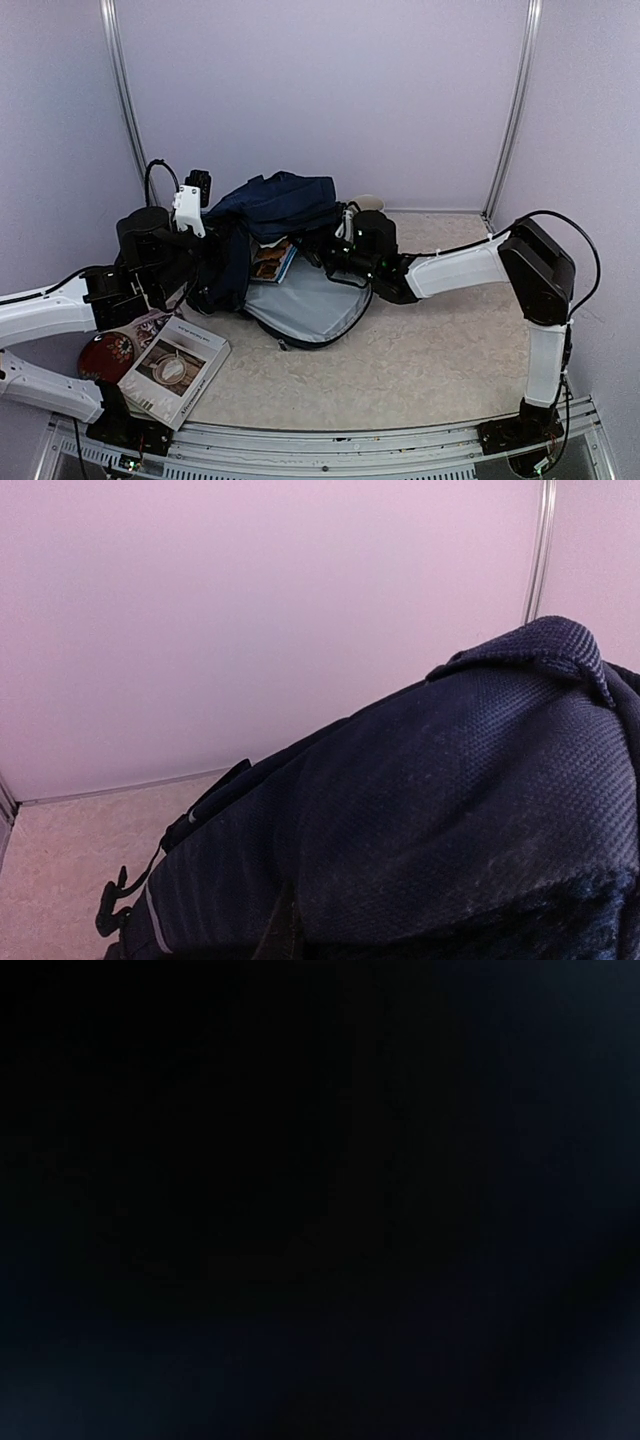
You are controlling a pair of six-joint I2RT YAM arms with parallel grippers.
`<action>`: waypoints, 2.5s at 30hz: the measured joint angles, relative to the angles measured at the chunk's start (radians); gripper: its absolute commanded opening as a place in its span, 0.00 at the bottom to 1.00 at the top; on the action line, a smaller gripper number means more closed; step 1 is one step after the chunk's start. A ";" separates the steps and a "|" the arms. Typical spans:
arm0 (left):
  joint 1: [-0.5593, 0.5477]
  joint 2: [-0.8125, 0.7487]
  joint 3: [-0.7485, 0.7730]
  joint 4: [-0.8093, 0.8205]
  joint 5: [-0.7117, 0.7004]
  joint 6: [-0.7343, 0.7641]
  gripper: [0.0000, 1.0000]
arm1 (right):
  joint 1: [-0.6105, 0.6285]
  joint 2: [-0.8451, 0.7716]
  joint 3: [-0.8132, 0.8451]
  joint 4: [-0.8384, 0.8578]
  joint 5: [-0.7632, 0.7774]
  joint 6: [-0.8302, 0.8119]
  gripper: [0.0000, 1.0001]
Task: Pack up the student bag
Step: Place the book in the largest pocket of the bag, then move the book to the center of the board.
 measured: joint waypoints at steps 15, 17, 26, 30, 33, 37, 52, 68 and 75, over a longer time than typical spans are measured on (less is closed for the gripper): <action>0.030 0.007 0.015 0.005 -0.076 0.052 0.00 | 0.060 0.050 0.130 -0.220 0.243 -0.367 0.73; 0.074 0.007 0.016 0.005 -0.062 0.042 0.00 | 0.067 -0.030 0.097 -0.295 0.248 -0.492 0.78; 0.299 -0.002 0.058 -0.069 0.058 -0.035 0.00 | 0.124 -0.292 0.079 -0.476 0.048 -0.926 0.81; 0.404 0.012 0.062 -0.069 0.106 -0.055 0.00 | 0.201 -0.180 0.201 -0.538 -0.162 -1.050 0.80; 0.462 0.023 0.062 -0.059 0.130 -0.055 0.00 | 0.267 -0.002 0.356 -0.592 -0.220 -1.104 0.79; 0.514 0.025 0.061 -0.059 0.157 -0.048 0.00 | 0.312 0.262 0.631 -0.707 -0.261 -1.129 0.73; 0.594 0.013 0.025 -0.039 0.250 -0.064 0.00 | 0.283 0.642 1.047 -0.907 -0.259 -1.068 0.62; 0.600 0.011 0.024 -0.039 0.270 -0.059 0.00 | 0.276 0.680 1.055 -0.999 -0.467 -1.079 0.26; 0.601 0.007 0.024 -0.043 0.274 -0.053 0.00 | 0.262 0.669 1.019 -0.986 -0.525 -1.058 0.04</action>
